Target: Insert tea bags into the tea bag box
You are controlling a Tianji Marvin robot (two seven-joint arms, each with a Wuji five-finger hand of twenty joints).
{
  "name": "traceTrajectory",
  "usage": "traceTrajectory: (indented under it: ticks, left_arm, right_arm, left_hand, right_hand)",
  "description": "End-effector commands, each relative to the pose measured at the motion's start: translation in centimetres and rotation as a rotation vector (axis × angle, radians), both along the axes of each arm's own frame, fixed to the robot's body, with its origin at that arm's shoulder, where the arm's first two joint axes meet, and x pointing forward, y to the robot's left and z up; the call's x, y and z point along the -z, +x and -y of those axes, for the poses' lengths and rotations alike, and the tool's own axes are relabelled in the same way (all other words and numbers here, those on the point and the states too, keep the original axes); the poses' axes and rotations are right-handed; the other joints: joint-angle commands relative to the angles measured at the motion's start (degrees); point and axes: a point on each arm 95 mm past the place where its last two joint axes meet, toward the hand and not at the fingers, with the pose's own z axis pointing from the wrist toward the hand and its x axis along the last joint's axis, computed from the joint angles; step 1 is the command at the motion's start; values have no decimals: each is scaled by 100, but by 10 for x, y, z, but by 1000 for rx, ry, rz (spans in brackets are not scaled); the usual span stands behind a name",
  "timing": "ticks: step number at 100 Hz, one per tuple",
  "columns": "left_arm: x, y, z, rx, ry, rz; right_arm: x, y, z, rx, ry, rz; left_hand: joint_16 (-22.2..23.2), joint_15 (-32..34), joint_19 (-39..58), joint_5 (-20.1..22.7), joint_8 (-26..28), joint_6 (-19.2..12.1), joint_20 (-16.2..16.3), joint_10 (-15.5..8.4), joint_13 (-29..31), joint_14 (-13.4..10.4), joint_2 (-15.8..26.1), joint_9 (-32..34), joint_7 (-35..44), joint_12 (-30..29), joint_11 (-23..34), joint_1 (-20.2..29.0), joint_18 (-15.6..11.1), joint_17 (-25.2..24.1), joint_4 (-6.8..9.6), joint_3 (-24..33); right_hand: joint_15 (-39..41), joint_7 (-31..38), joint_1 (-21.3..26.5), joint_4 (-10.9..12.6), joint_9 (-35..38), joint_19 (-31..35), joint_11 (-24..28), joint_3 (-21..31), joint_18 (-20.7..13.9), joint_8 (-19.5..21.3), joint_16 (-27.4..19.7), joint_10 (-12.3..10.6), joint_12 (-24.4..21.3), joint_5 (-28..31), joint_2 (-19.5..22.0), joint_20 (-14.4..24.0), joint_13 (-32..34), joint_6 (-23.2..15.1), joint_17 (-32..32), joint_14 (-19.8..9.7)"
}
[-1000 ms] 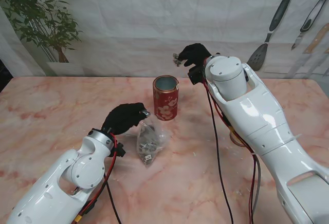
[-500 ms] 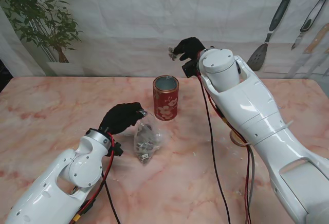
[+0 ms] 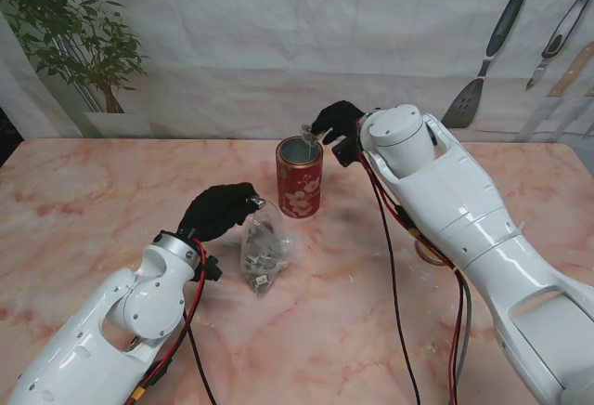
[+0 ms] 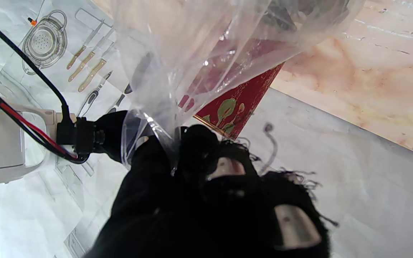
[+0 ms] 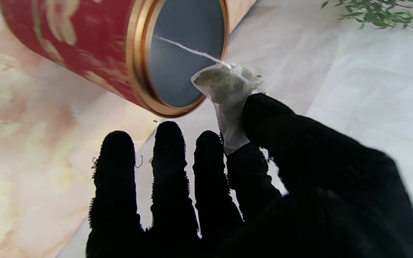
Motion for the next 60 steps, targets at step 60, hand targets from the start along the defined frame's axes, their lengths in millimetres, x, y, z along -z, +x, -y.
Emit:
traceTrajectory:
  ticks: [60]
  left_arm:
    - [-10,-1,7,20,-3,28]
  right_arm:
    - [24,4,6,2,-53,-62]
  left_hand:
    - [62,396,1455,479,219,1157,-59,231,200,483,253,192,866,161,528,340,-1202,-96,206,129]
  right_hand:
    - [262,110,99,-53,160,87,76,-38,-118,-277,90,-132,55,228,-254,100,213,-260,-14,-26]
